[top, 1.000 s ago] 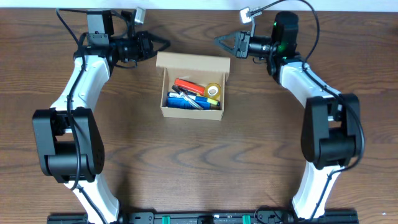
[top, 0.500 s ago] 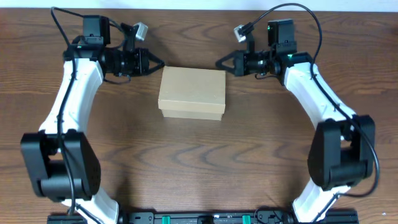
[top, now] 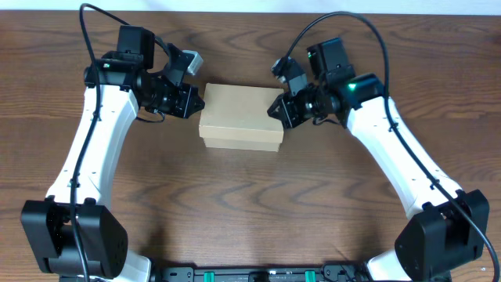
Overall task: Pack container
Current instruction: 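Press both grippers against the lid's left and right sides to seat it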
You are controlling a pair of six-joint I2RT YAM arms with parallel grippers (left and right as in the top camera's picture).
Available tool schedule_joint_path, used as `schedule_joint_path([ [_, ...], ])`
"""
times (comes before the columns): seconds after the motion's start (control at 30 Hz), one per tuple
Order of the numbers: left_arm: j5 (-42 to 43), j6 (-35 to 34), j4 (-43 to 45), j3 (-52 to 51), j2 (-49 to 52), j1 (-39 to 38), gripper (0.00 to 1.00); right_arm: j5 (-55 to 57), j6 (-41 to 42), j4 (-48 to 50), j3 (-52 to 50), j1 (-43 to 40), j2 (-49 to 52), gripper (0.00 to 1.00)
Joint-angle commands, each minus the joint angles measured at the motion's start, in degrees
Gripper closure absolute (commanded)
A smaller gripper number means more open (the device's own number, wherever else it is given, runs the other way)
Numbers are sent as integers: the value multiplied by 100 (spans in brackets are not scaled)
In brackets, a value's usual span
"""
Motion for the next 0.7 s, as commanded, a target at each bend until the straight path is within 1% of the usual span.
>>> schedule_joint_path([
  [0.0,-240,199,83,-225,11,-74,94,422,-133,-26,-175,114,-20,98],
  [0.33,-262,-166,1032,-1270,33,-280,94,551,-129,295,-1071,170,-13,99],
  [0.43,-262,-166,1064,-1410,39,-280,94,553,-39,496,-1300,170,-13,98],
  [0.67,-280,-210,997,-1445,42,-280,94,549,-22,697,-1314,166,-15,98],
])
